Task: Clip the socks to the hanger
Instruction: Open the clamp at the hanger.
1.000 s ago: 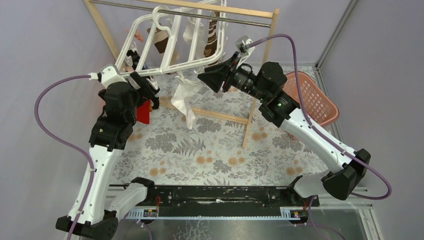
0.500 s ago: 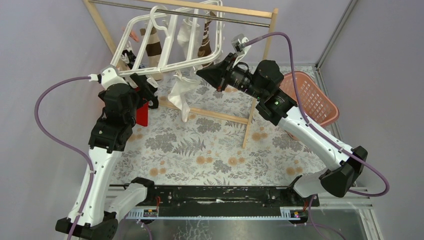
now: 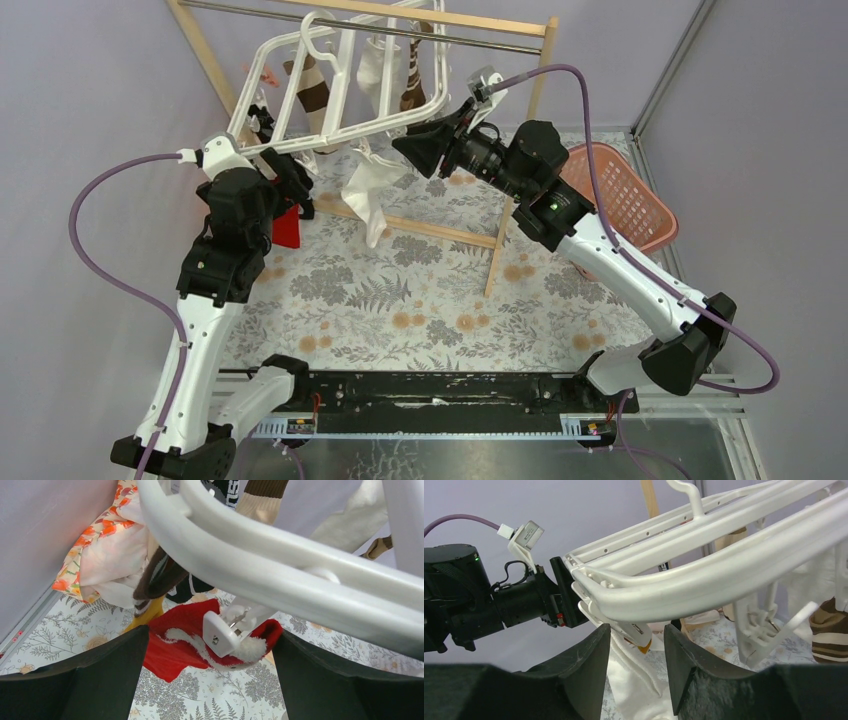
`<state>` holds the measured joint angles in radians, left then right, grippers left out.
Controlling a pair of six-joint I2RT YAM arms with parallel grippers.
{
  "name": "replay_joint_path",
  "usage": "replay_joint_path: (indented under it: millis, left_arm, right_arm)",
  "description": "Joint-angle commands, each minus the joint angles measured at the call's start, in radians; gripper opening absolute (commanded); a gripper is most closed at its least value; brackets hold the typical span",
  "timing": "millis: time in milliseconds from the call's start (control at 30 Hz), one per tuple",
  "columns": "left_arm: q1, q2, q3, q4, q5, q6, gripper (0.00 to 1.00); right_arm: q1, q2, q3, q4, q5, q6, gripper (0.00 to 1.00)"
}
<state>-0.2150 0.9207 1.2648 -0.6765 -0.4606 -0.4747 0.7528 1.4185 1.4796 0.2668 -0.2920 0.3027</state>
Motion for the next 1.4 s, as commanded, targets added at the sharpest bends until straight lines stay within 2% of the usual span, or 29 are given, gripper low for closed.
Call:
replay_joint_path:
  millis: [0,200,400,500,567,667,1067,1167,1367]
  left_arm:
    - [0.006,-0.002,-0.005,-0.011,-0.02,0.018,0.99]
    - [0.007,-0.007,-0.006,-0.016,-0.028,0.025,0.99]
    - [0.008,-0.006,-0.005,-0.012,-0.024,0.024,0.99]
    - [0.008,-0.002,-0.004,-0.012,-0.012,0.021,0.99]
    - [0.008,-0.004,-0.002,-0.012,-0.007,0.019,0.99]
    - [0.008,-0.01,-0.003,-0.012,-0.011,0.022,0.99]
    - [0.007,-0.021,-0.02,-0.007,-0.007,0.025,0.99]
    - [0.008,-0.041,-0.022,0.006,0.024,0.037,0.99]
    - [0.007,-0.157,-0.017,0.07,0.247,0.099,0.98]
  right_arm:
    - [0.007,-0.034,0.024,0.066,0.051,-0.029,0.5]
    - [0.007,-0.072,-0.013,0.103,0.082,-0.051,0.5]
    - [0.007,-0.058,-0.002,0.062,0.043,-0.068,0.65]
    - [0.007,-0.039,0.014,0.058,0.054,-0.073,0.65]
    - [0.007,-0.022,0.031,0.054,0.062,-0.077,0.62]
    - [0.007,-0.006,0.047,0.051,0.074,-0.086,0.46]
    - [0.008,-0.029,0.033,0.047,0.074,-0.091,0.01]
    - [0.008,-0.045,0.03,0.038,0.075,-0.09,0.0]
    - [0.007,-0.064,0.064,-0.035,0.047,-0.091,0.0]
